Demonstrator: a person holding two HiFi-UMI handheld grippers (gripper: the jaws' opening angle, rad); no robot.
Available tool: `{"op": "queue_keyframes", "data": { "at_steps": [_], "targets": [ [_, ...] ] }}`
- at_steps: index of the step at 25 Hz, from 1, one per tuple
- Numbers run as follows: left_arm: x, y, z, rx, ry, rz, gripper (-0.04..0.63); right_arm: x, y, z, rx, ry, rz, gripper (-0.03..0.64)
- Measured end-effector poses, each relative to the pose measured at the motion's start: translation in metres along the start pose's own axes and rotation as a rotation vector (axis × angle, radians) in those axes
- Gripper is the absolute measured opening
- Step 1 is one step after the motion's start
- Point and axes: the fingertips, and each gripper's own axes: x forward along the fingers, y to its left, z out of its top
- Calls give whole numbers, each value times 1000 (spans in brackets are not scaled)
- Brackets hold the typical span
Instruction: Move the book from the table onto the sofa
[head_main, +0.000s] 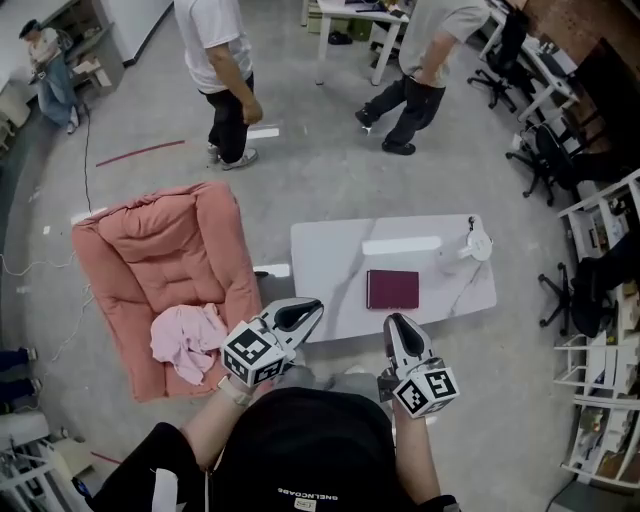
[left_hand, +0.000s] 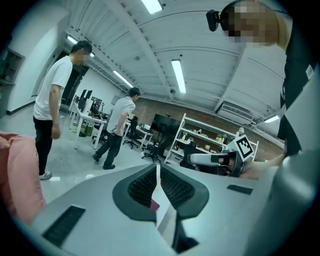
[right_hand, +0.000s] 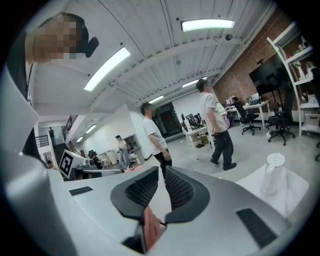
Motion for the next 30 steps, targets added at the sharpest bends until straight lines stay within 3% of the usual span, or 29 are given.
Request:
{"op": "queue_keyframes", "data": {
  "at_steps": [7, 20, 30],
  "targets": [
    [40, -3, -11, -6, 54, -20, 15, 0, -45, 0, 16, 24, -44, 58],
    [145, -10, -39, -45, 171, 47, 19, -20, -183, 0, 45, 96, -103, 58],
    [220, 3, -90, -100, 272, 109, 105, -17, -274, -32, 91, 191, -83, 60]
  ]
}}
